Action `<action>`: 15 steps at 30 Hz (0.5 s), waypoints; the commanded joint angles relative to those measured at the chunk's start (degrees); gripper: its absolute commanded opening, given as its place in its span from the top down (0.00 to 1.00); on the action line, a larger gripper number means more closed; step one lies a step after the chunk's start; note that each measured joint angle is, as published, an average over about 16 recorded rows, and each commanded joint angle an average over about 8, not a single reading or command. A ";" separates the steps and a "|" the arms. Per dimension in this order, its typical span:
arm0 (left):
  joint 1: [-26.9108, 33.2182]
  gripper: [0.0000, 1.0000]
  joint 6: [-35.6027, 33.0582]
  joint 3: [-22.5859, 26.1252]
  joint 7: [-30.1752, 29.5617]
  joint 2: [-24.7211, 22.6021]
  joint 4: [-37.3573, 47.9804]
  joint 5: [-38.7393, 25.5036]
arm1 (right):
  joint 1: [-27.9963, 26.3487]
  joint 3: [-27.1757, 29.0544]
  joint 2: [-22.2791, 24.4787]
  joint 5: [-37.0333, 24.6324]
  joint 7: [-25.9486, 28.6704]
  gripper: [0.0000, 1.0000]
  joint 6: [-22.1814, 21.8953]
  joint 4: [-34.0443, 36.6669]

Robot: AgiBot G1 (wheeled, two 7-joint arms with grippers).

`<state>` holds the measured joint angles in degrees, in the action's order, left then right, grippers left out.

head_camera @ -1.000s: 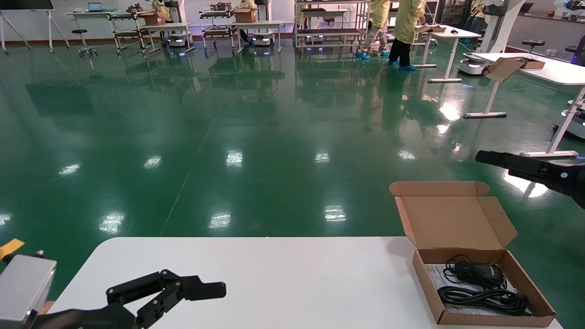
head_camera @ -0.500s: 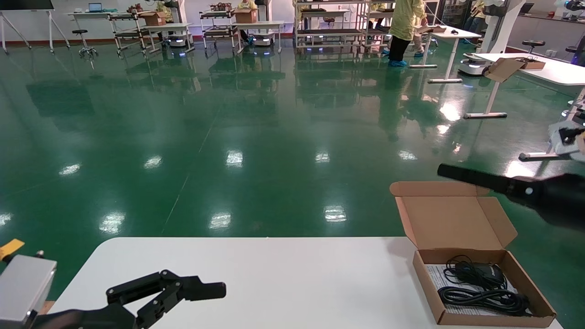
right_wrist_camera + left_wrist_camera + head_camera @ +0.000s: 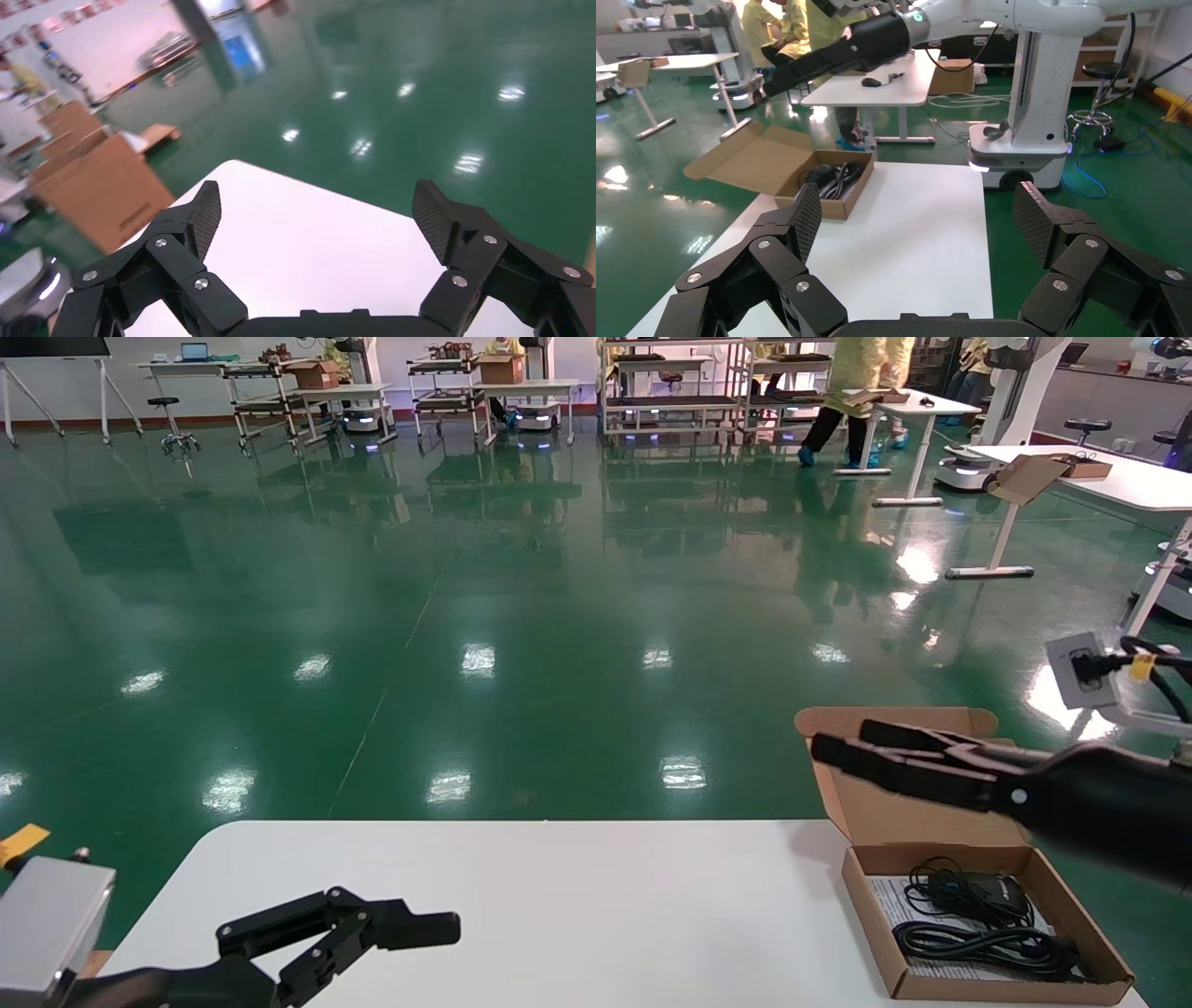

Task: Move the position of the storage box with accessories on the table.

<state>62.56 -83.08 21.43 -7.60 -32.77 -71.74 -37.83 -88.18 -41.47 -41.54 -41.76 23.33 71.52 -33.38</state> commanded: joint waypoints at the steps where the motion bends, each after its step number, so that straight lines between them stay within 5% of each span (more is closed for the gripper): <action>1: 0.00 0.00 0.00 0.00 0.00 0.00 0.00 0.00 | 1.54 1.47 0.38 -0.01 -0.73 0.00 0.82 -2.33; 15: 0.00 0.00 0.00 0.00 0.00 0.00 0.00 0.00 | 12.16 11.63 2.98 -0.04 -5.75 0.00 6.48 -18.37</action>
<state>62.56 -83.08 21.43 -7.60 -32.77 -71.74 -37.82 -76.00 -29.82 -38.56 -41.81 17.57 78.01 -51.78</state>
